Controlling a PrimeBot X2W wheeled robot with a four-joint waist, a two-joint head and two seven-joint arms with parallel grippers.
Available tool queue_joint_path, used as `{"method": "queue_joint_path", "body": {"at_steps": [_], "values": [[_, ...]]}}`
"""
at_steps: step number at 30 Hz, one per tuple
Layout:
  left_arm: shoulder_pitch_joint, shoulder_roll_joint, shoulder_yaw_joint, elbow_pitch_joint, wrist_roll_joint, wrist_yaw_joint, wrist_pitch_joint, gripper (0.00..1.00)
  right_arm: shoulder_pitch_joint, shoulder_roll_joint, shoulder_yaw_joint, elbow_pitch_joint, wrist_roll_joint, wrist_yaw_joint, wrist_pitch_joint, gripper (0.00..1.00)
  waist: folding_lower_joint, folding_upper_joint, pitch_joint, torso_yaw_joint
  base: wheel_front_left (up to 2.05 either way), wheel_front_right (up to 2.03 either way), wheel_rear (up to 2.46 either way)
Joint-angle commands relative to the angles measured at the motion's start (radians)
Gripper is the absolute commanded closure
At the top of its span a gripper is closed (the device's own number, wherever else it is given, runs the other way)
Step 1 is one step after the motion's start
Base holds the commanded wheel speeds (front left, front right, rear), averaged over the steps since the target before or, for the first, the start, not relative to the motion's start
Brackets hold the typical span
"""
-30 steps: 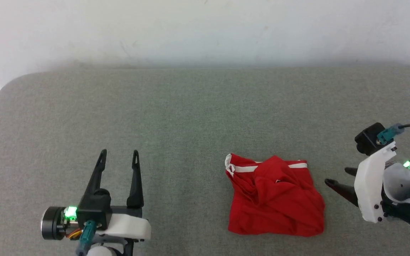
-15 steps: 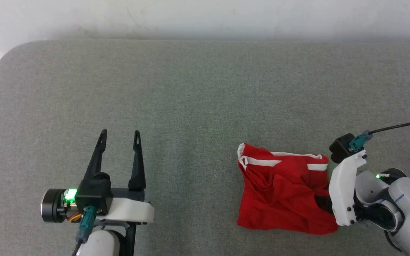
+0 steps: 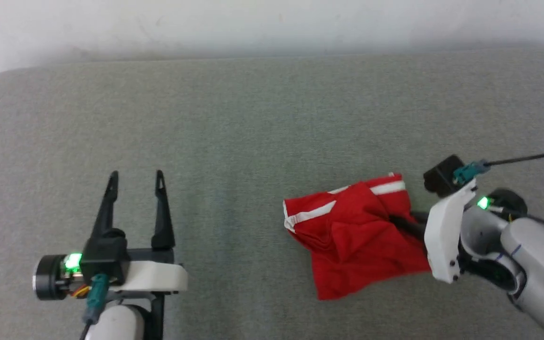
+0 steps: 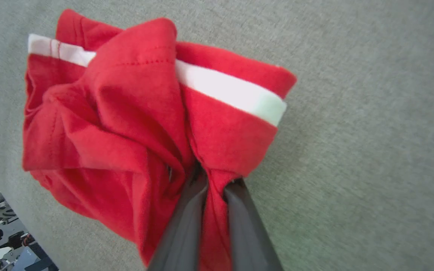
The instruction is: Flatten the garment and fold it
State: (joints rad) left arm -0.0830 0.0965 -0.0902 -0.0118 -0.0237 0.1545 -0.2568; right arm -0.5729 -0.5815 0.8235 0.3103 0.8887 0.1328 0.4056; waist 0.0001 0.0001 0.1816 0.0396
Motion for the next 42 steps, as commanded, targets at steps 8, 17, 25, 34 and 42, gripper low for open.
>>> {"method": "queue_joint_path", "body": {"at_steps": [8,17,25,34,42], "values": [[0.006,0.037,0.064,-0.072,0.014,0.026,-0.005,0.0,-0.164,-0.153,0.053,-0.104,-0.099,-0.002,-0.031,1.0,-0.0001,-0.0001,0.106,-0.236,0.0,0.0,0.0],[-0.056,0.088,0.078,-0.16,0.038,0.027,-0.005,0.0,-0.271,-0.277,0.009,0.006,-0.183,-0.002,-0.065,1.0,-0.0001,-0.0001,0.298,-0.348,0.0,0.0,0.0],[-0.13,0.11,0.04,-0.213,0.054,0.02,-0.005,0.0,-0.368,-0.27,-0.097,0.29,-0.23,-0.002,-0.143,1.0,-0.0001,-0.0001,0.418,-0.318,0.0,0.0,0.0],[-0.165,0.119,0.012,-0.25,0.055,0.033,-0.005,0.0,-0.477,-0.238,-0.155,0.531,-0.359,-0.002,-0.233,1.0,-0.0001,-0.0001,0.466,-0.277,0.0,0.0,0.0],[-0.153,0.104,-0.004,-0.215,0.032,0.051,-0.005,0.0,-0.462,-0.183,-0.167,0.652,-0.359,-0.002,-0.306,0.0,-0.0001,-0.0001,0.383,-0.252,0.0,0.0,0.0]]}}
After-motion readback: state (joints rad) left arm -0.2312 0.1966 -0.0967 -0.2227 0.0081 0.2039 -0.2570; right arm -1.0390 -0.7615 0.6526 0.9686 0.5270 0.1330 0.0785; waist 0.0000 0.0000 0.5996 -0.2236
